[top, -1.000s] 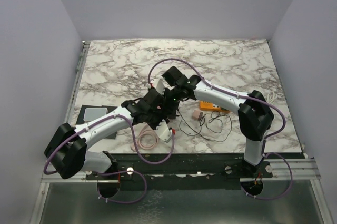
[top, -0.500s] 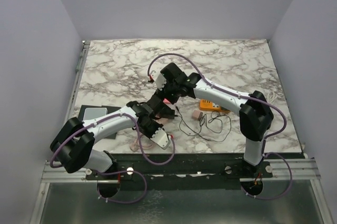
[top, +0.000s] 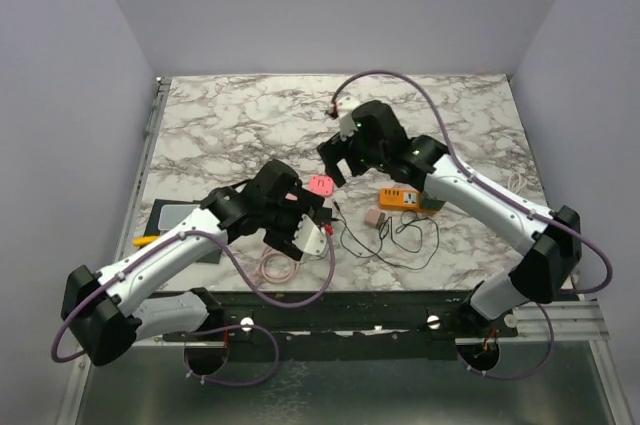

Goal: Insert the plug

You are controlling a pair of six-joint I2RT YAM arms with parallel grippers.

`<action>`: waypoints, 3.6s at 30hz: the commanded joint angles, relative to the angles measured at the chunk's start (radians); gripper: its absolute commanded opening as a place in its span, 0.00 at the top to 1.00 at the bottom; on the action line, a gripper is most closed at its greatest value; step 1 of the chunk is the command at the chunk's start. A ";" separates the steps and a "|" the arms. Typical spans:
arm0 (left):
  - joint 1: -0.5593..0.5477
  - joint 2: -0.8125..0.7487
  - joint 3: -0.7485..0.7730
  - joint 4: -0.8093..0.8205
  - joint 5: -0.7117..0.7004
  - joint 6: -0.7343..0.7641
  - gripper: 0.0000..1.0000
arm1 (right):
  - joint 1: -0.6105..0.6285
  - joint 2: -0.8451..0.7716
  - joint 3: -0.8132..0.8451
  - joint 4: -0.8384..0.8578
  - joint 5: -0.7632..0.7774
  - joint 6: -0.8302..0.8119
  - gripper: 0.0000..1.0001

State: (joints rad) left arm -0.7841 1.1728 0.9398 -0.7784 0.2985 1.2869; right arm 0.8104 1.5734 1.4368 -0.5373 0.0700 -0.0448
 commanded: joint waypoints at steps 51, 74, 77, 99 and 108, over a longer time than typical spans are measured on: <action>0.227 0.021 0.107 0.618 0.027 -0.786 0.01 | -0.080 -0.011 -0.577 0.207 0.015 0.381 0.13; 0.227 -0.010 0.054 0.621 0.071 -0.917 0.01 | -0.079 -0.052 -0.389 0.192 0.156 0.316 0.57; 0.227 0.000 0.076 0.627 0.090 -0.980 0.01 | -0.080 -0.126 -0.375 0.256 0.154 0.307 0.57; 0.272 0.140 0.213 0.732 0.355 -1.710 0.02 | -0.079 -0.445 -0.631 0.819 -0.139 -0.022 0.52; 0.271 0.162 0.198 0.752 0.384 -1.715 0.17 | -0.080 -0.450 -0.600 0.867 -0.188 0.008 0.52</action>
State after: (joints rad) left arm -0.5159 1.3323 1.1549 -0.0582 0.6289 -0.3985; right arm 0.7277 1.1423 0.7933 0.2550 -0.0742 -0.0422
